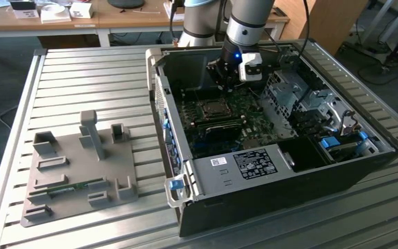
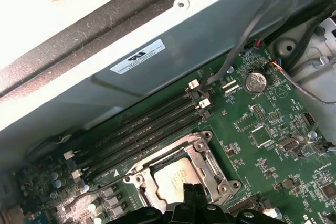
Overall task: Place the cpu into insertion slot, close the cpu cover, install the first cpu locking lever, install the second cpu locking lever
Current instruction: 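Close the cpu cover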
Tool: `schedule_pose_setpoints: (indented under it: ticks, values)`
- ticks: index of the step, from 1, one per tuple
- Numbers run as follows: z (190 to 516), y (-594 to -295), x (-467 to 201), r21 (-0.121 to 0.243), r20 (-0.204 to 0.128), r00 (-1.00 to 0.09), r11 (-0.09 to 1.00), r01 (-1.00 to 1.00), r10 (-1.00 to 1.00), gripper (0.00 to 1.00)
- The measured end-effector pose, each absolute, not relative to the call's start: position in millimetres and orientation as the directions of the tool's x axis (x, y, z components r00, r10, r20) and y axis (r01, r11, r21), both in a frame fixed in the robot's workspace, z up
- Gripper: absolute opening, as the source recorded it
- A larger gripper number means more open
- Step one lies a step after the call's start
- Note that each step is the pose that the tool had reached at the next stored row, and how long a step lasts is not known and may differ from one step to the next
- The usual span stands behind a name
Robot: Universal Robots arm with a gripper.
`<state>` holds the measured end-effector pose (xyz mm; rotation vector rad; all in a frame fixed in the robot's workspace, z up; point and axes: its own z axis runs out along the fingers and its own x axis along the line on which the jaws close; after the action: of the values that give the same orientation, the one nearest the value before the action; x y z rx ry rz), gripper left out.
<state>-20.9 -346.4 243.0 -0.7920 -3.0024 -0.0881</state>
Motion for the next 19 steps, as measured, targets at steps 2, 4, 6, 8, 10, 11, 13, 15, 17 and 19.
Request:
schedule_pose_setpoints:
  ticks: [2,4,6,8,10,11,13,15,17,19]
  values:
    - [243.0,-346.4,-20.9,0.046,0.048,-0.881,0.880,0.472,0.470,0.11]
    - [243.0,-346.4,-20.9,0.046,0.048,-0.896,0.895,0.444,0.442,0.11]
    - [243.0,-346.4,-20.9,0.046,0.048,-0.910,0.909,0.413,0.411,0.11]
    - [243.1,-346.4,-21.0,0.046,0.048,-0.919,0.918,0.393,0.391,0.11]
    - [243.1,-346.4,-20.9,0.046,0.048,-0.919,0.919,0.393,0.391,0.11]
    - [243.1,-346.4,-20.9,0.046,0.048,-0.919,0.919,0.393,0.390,0.11]
    - [243.0,-346.4,-20.9,0.046,0.048,-0.919,0.919,0.393,0.390,0.11]
    - [243.0,-346.4,-20.9,0.046,0.048,-0.919,0.919,0.393,0.390,0.11]
    - [243.0,-346.4,-20.9,0.046,0.048,-0.920,0.919,0.392,0.390,0.11]
    - [243.0,-346.4,-20.9,0.046,0.048,-0.923,0.922,0.383,0.381,0.11]
